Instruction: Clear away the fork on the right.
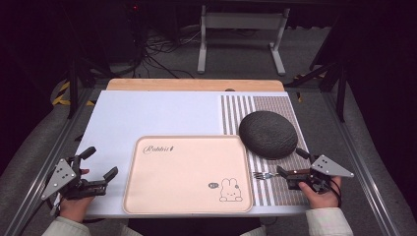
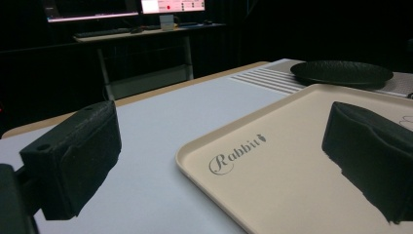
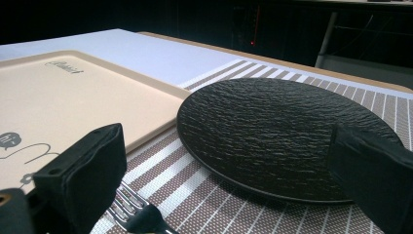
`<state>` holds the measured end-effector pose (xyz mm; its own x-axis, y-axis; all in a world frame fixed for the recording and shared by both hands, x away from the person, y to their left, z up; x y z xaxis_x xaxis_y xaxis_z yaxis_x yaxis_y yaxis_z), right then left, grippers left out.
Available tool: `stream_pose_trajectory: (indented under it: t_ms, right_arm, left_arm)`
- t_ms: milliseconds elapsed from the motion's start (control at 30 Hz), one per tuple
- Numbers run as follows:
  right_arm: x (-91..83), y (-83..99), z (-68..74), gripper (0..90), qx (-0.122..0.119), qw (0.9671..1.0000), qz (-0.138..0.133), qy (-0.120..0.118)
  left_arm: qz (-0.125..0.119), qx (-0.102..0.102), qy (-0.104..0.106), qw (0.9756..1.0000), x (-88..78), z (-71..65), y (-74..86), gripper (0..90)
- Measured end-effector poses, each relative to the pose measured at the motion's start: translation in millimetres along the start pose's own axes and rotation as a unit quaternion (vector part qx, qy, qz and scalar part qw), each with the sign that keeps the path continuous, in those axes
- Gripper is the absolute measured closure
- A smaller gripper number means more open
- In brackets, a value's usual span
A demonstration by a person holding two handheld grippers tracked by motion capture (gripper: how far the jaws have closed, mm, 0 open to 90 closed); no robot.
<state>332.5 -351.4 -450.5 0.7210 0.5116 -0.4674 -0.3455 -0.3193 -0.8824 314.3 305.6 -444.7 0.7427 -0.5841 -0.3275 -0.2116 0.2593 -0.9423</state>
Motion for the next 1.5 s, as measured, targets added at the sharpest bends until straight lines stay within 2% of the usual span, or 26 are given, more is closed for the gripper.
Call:
stream_pose_trajectory:
  t_ms: [233,667,933,1200,1400,1500]
  right_arm:
    - [-0.1,-1.0,0.7,1.8,0.000,1.0000,-0.007,-0.005]
    - [1.7,-0.5,0.8,1.9,0.001,0.9999,-0.009,-0.010]
    - [2.3,-5.0,1.0,1.9,0.001,1.0000,0.003,-0.005]
    - [-1.3,-21.4,-3.3,1.9,-0.004,1.0000,-0.001,-0.009]
    - [5.0,-31.9,-5.9,1.8,-0.007,0.9998,0.002,-0.017]
    - [10.1,-37.3,-6.2,1.8,0.000,0.9998,0.006,-0.019]
  left_arm:
    - [-0.003,0.000,0.001,1.0000,0.3,-0.6,-0.2,1.6]
    - [0.008,-0.005,0.000,1.0000,1.0,0.3,0.0,1.0]
    - [0.009,-0.004,-0.002,0.9999,0.3,0.9,-0.3,0.8]
    - [0.011,-0.005,-0.002,0.9999,0.7,0.8,-0.3,0.7]
    - [0.011,-0.005,-0.003,0.9999,0.4,0.6,-0.3,0.7]
    - [0.010,-0.007,-0.004,0.9999,0.7,1.0,-0.2,0.7]
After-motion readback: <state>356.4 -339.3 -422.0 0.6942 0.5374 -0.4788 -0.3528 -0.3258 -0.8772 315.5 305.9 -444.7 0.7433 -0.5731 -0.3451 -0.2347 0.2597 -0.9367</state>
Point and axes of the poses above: each handheld gripper's, and its own axes: x roughly forward along the jaws, y roughly out of its underside, z roughly to its left, the point moved 1 cm from there along x, roughly forward along the jaws, and after that the axes turned 13 degrees about z, right-handed, at the moved point
